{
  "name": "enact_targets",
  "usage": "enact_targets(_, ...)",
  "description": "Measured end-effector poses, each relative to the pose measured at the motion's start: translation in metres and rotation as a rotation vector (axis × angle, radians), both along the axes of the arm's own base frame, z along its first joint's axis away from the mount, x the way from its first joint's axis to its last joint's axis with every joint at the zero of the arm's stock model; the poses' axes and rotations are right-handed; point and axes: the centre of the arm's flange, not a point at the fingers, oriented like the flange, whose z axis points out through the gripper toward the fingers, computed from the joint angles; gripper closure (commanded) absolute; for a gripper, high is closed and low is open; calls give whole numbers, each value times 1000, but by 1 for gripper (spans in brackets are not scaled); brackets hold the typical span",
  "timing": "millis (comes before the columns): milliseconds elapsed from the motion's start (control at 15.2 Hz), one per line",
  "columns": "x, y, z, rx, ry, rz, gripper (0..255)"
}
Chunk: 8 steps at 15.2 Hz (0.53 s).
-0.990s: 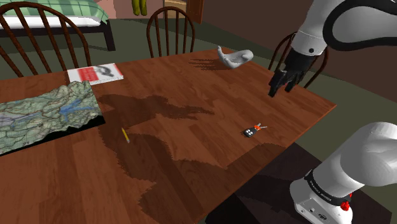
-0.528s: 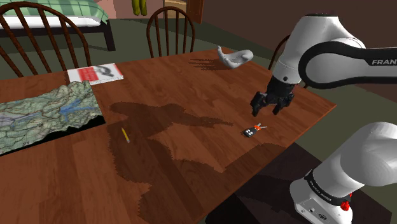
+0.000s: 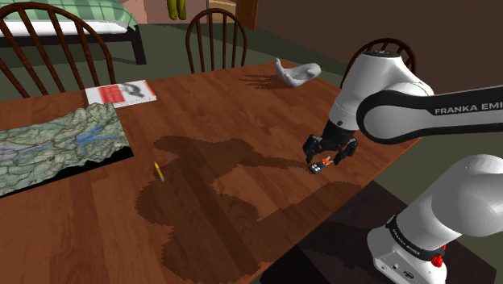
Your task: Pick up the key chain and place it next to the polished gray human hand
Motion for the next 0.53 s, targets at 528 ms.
enact_targets(528,1,0,-23,0,-1,-2,0)
